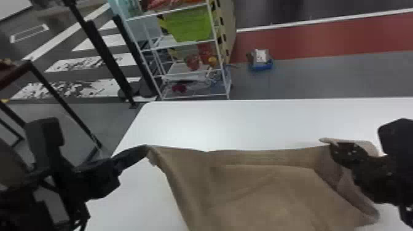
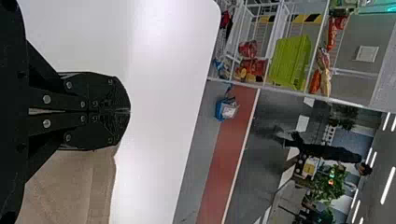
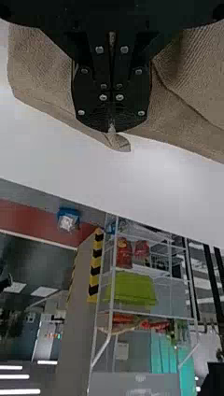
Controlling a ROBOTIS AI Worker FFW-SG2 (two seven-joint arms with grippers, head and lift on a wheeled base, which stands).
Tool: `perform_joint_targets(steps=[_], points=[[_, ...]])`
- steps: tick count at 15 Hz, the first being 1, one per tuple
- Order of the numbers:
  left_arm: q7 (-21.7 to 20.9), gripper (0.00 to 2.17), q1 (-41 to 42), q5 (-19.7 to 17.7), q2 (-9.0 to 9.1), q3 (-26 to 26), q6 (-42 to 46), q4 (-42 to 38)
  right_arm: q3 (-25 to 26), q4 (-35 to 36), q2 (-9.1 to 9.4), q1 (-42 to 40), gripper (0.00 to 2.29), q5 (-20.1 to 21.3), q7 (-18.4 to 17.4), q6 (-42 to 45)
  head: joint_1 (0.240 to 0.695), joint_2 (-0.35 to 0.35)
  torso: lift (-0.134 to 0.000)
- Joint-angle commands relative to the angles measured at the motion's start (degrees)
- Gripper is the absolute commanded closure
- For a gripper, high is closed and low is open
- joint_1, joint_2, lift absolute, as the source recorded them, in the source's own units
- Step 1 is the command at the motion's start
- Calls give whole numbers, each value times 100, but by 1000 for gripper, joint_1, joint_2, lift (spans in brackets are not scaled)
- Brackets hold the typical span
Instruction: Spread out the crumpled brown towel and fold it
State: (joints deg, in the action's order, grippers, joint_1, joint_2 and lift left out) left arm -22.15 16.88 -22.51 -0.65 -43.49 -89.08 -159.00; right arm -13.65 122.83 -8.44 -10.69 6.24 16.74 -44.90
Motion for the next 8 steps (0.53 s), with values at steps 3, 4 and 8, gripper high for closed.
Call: perform_joint_targets(steps=[3,4,8], points=[[-35,1875,0,1,3,-37,-95,-17,618,655,-9,-654,2125,-255,383,1242,695,350,-124],[-62,1875,17,1,3,-37,-95,-17,1075,664,-44,-1076,2125,-457,769,1980,695,350,-124],[-106,1875,44,28,3,-63,-95,71,2736,110,-141,-1805,2125,-1336,2211,3896,695,303,-124]])
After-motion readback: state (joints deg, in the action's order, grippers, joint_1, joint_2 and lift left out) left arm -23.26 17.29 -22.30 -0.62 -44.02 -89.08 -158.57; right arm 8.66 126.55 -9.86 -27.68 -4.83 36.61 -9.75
